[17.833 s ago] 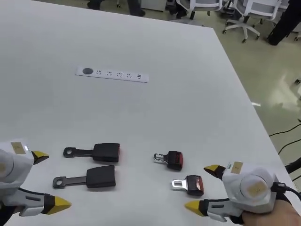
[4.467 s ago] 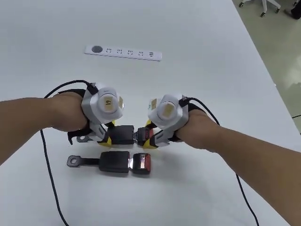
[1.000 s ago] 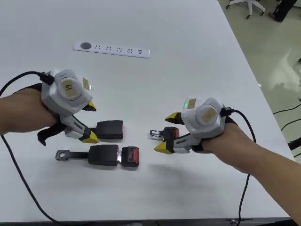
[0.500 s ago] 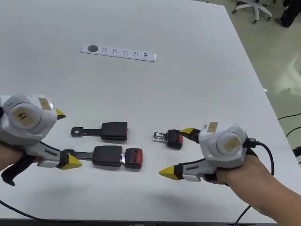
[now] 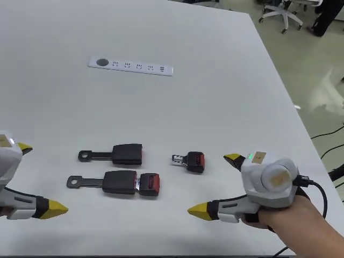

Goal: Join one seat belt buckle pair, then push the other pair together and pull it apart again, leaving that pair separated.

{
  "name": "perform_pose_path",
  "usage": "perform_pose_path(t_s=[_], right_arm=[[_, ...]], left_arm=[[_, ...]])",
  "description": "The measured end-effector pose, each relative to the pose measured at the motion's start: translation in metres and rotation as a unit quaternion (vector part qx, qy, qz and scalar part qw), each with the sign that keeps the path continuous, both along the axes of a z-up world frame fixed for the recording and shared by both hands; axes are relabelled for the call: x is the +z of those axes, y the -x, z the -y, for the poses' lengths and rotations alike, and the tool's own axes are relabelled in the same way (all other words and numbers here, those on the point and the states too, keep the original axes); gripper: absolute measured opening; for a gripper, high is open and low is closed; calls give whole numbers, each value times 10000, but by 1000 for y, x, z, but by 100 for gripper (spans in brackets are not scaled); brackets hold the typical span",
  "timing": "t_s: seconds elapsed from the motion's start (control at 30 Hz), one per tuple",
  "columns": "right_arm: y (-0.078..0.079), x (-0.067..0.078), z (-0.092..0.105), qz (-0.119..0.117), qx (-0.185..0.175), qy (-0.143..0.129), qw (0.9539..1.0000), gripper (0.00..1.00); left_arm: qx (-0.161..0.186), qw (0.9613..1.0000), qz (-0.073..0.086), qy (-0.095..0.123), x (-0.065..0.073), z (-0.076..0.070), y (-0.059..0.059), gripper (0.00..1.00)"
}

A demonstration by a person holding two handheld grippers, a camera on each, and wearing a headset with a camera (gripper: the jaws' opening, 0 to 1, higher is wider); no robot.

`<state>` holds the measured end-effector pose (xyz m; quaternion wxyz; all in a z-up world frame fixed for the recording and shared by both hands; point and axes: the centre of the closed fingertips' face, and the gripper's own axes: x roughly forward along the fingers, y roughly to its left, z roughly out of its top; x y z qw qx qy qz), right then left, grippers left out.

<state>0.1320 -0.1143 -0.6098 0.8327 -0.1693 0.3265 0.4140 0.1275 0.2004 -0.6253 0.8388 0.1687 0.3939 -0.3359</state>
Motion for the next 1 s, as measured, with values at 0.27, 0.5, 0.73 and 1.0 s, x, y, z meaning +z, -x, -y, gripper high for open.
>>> perform_pose_path(t_s=[0.27, 0.5, 0.73, 1.0], right_arm=[[4, -2, -5, -26, -98, -70, 9999, 100], [4, 1, -8, -92, -231, -170, 9995, 100], [8, -1, -9, -172, -208, -148, 9995, 100], [8, -4, -9, -187, -262, -121, 9994, 100]], left_arm=[[279, 9994, -54, 189, 4, -6, 4, 100], [286, 9991, -126, 296, 3, -2, 9, 100], [297, 9989, -153, 317, 3, -3, 13, 100], [320, 9989, -180, 288, 0, -6, 14, 100]])
